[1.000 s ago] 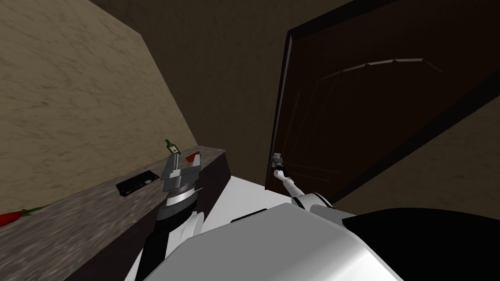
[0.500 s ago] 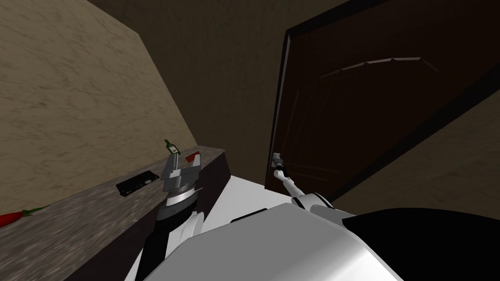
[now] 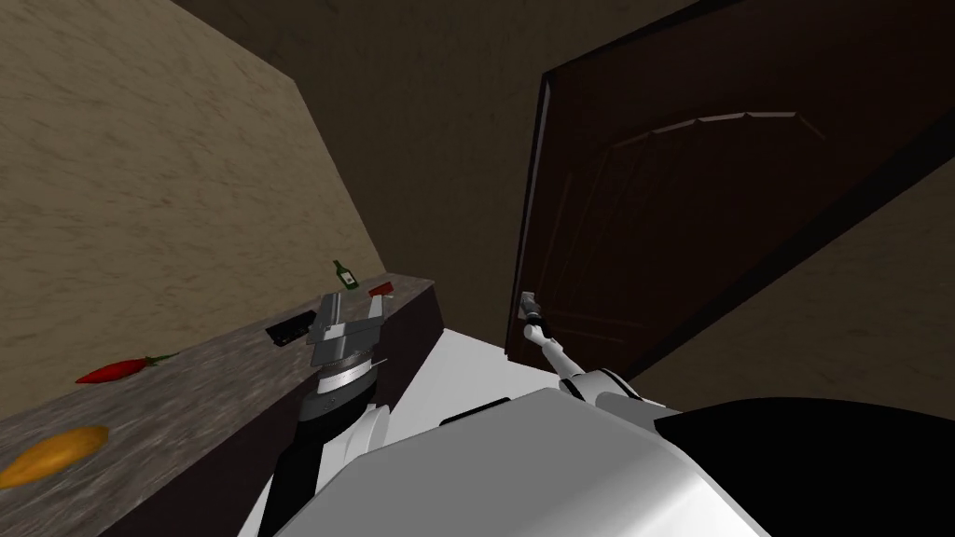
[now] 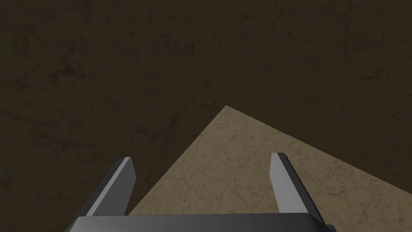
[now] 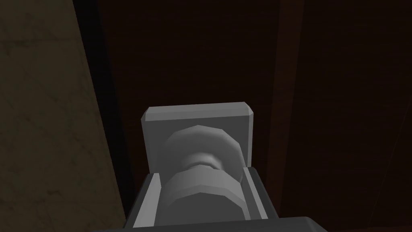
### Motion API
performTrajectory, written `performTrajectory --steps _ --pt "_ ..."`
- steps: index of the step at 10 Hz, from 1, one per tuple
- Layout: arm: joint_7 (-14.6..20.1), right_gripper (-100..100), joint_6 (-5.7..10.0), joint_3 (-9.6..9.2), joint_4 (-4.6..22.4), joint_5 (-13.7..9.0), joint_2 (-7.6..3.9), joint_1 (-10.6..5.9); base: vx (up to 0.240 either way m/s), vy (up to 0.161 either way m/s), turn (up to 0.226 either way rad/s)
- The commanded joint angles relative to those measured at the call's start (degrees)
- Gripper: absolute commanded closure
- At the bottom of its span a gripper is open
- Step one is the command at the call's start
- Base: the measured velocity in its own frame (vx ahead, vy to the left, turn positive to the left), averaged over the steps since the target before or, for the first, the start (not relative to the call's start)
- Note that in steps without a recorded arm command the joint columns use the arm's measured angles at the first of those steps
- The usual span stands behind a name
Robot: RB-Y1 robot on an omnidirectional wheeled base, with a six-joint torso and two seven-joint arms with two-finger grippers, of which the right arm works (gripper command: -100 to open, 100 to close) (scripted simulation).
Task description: Pull the door open
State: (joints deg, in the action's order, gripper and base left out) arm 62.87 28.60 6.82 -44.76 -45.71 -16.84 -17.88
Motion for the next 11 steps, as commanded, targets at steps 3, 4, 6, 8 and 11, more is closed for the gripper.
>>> performTrajectory --steps 3,4,6,8,11 --pt "3.05 100 -1.0 -3.1 -1.06 0.77 -0.86 0.67 -0.243 -0.048 0.157" --pt "3.65 100 -1.2 -3.69 -1.34 0.92 -1.1 0.85 -0.251 -0.059 0.137" --pt "4.84 100 -1.59 -4.85 -1.9 1.21 -1.58 1.19 -0.268 -0.073 0.101" --pt "5.2 100 -1.65 -5.52 -1.78 1.37 -1.56 1.19 -0.152 -0.015 0.068" --pt "6.98 100 -1.95 -7.7 -2.91 1.87 -2.37 1.77 -0.231 -0.039 0.12"
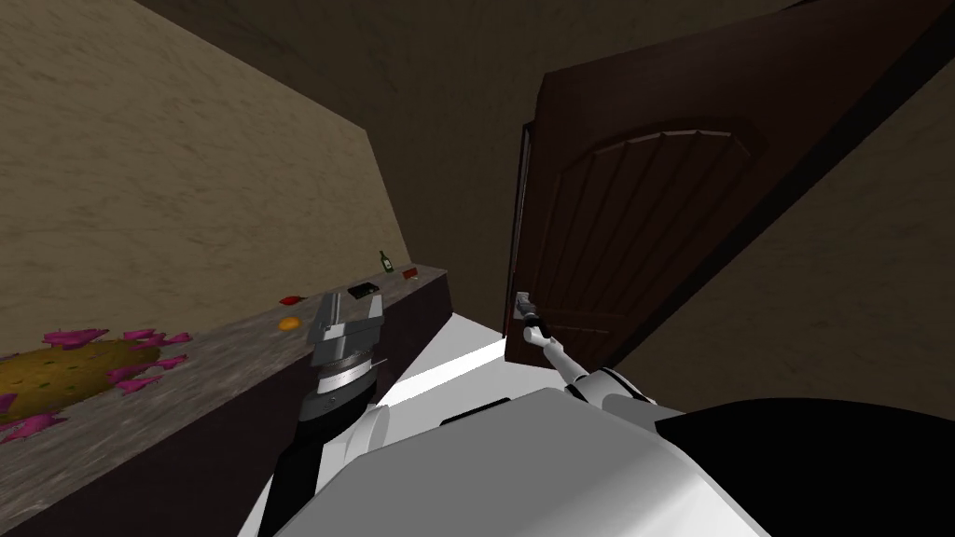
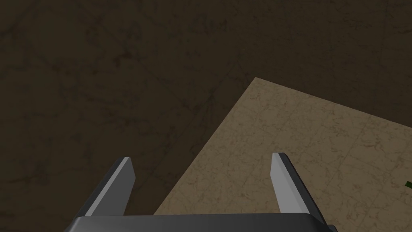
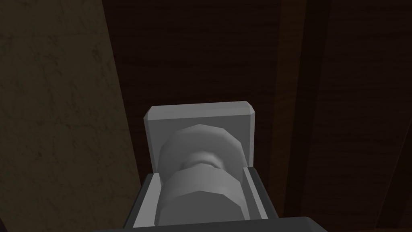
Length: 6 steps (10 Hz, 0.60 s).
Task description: Pull the door open
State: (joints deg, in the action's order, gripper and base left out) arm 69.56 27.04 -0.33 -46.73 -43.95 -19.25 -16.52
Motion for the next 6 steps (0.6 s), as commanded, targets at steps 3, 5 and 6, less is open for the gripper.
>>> performTrajectory --steps 3,5,6 --pt "1.95 100 -0.67 -2.58 -1.97 0.57 -0.7 0.95 -0.222 -0.048 0.09" --pt "2.89 100 -0.82 -3.74 -2.57 0.84 -1.12 1.25 -0.239 -0.066 0.102" --pt "2.36 100 -0.87 -3.14 -2.53 0.69 -0.99 1.25 -0.112 -0.027 0.037"
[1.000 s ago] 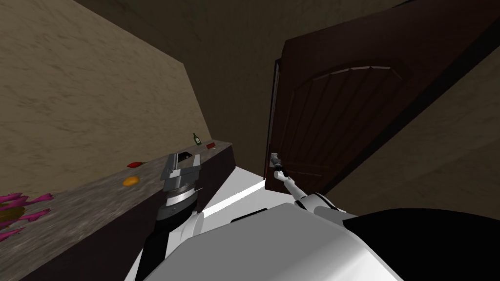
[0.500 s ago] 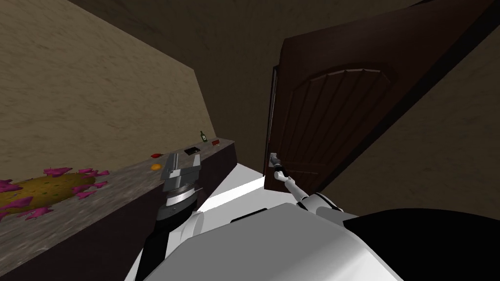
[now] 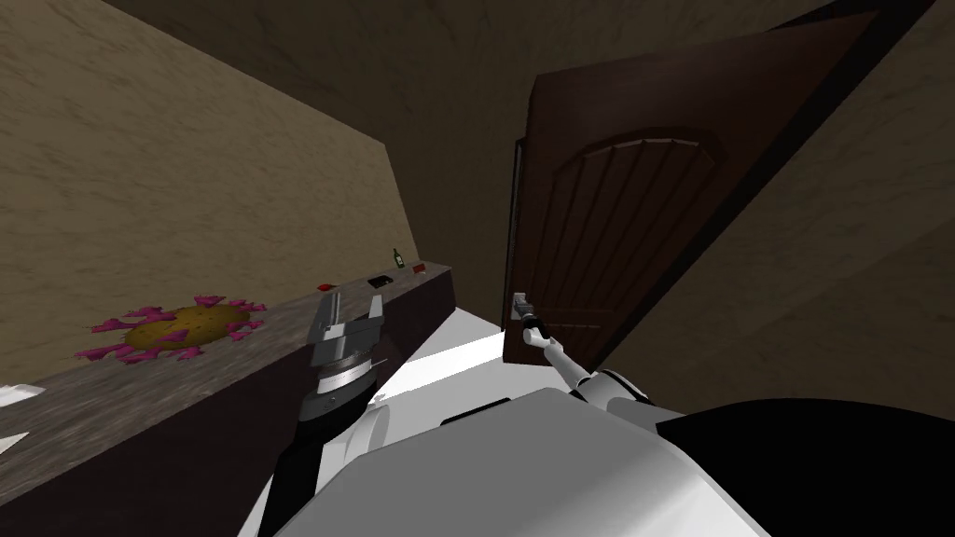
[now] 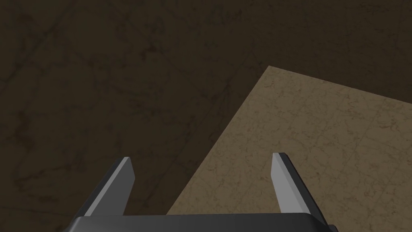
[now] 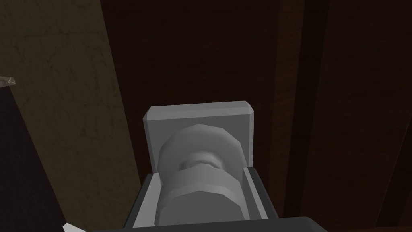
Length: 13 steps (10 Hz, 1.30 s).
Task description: Pull the door open
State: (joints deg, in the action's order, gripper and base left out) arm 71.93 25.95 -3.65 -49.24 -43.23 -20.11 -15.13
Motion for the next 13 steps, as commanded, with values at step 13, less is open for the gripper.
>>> performTrajectory --steps 13 --pt "6.26 100 -0.01 -7.96 -3.96 1.38 -3.62 2.19 -0.199 -0.061 0.094"
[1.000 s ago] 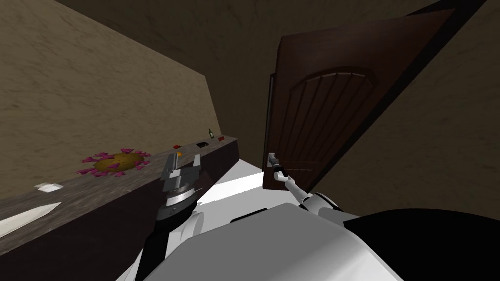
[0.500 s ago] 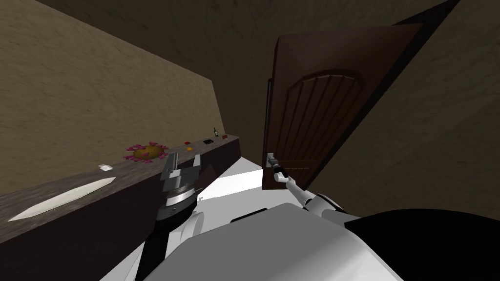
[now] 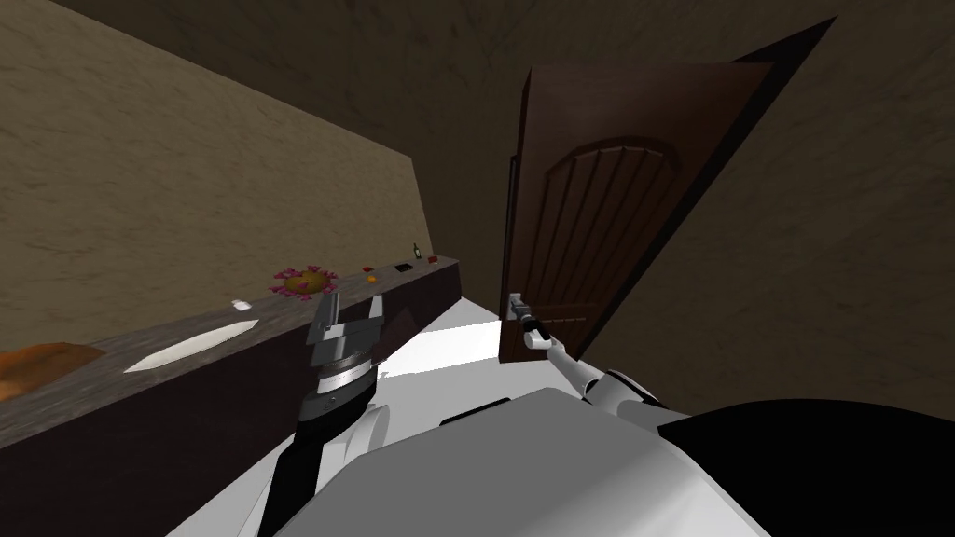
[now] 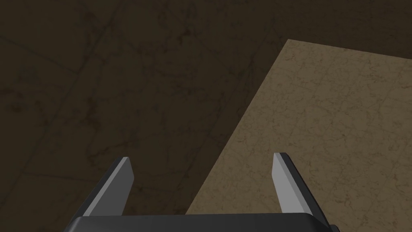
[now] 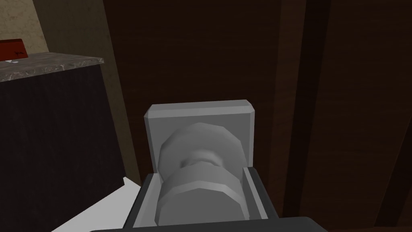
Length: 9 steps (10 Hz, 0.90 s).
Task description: Pull the door open
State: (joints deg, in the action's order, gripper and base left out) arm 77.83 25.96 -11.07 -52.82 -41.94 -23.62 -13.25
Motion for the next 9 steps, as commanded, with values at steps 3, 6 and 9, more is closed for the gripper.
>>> performTrajectory --steps 3,6,9 --pt "2.13 100 0.25 -2.74 -1.53 0.42 -1.35 0.76 -0.218 -0.068 0.091" --pt "3.91 100 0.52 -4.95 -2.7 0.75 -2.6 1.22 -0.204 -0.094 0.085" --pt "5.28 100 0.72 -6.65 -3.6 1.01 -3.55 1.57 -0.164 -0.076 0.066"
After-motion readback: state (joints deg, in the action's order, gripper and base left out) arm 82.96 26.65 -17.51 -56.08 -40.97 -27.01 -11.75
